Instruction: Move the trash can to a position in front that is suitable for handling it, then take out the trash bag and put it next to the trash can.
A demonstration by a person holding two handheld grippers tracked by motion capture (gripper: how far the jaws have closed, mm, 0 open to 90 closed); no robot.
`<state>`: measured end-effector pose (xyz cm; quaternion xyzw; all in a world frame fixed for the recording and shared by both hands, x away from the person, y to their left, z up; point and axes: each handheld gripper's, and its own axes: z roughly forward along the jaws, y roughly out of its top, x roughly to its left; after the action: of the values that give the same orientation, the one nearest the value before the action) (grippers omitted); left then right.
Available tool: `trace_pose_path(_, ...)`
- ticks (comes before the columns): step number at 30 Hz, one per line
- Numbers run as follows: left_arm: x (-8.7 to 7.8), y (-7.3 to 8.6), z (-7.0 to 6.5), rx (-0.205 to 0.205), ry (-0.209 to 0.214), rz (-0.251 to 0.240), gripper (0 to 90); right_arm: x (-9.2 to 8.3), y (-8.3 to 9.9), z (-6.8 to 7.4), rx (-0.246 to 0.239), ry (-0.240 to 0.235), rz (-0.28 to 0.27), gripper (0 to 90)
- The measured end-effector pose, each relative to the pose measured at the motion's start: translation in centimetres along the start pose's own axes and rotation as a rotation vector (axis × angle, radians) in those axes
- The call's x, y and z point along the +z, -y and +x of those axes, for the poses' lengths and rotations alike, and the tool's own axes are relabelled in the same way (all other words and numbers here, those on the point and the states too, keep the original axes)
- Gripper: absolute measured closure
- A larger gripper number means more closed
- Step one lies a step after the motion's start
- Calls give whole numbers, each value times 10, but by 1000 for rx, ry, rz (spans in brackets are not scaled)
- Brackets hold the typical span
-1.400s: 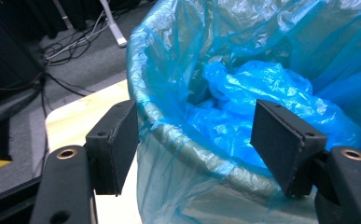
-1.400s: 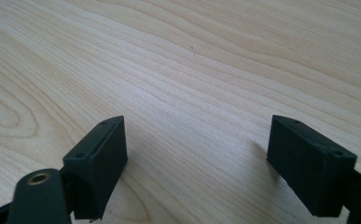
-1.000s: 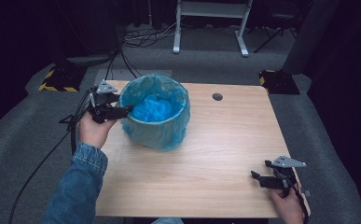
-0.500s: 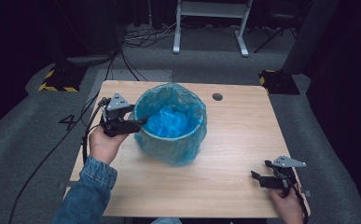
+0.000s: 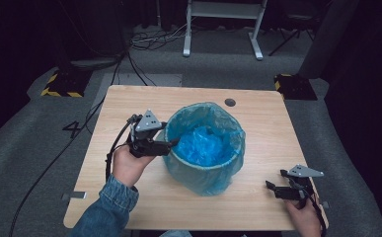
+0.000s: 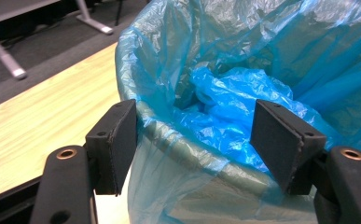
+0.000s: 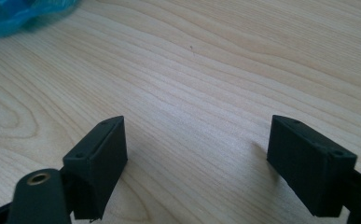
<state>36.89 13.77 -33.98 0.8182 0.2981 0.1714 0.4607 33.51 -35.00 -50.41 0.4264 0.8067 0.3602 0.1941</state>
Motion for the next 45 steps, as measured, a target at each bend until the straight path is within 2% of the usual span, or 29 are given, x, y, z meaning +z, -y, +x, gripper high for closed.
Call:
trace_pose_path(1, 0, -1, -6, 14, 20, 4, 322, 0, 0, 0, -1, 1, -1, 200)
trace_pose_path(2, 0, -1, -6, 14, 20, 4, 322, 0, 0, 0, -1, 1, -1, 200)
trace_pose_path(3, -1, -1, -14, 29, 35, 3, 322, 0, 0, 0, -3, 1, -1, 200)
trace_pose_path(9, -3, -1, -29, 56, 50, 7, 324, 0, 0, 0, -1, -2, 0, 200)
trace_pose_path(18, -9, 1, -46, 53, 42, 17, 324, 0, 0, 0, -1, -4, 0, 204)
trace_pose_path(20, -13, 1, -48, 69, 38, 15, 345, 0, 0, 1, -3, -6, -2, 208)
trace_pose_path(22, -16, 1, -49, 79, 36, 12, 368, 0, 0, 0, -4, -7, -1, 208)
trace_pose_path(28, -29, -2, -40, 56, 33, -39, 317, 0, 0, 0, -3, -7, -1, 208)
trace_pose_path(32, -36, 1, -40, 69, 17, -53, 316, 0, 0, 0, -3, -8, -1, 208)
trace_pose_path(37, -44, 14, -38, 71, -16, -48, 351, 0, 0, 1, 0, -6, -1, 222)
trace_pose_path(39, -48, 21, -35, 66, -35, -45, 351, -2, 1, 3, 0, -5, -4, 252)
trace_pose_path(44, -54, 34, -30, 52, -43, -63, 344, -3, 2, 5, -1, -14, -11, 294)
trace_pose_path(45, -56, 40, -30, 44, -50, -66, 344, -4, 2, 5, -9, -19, -14, 334)
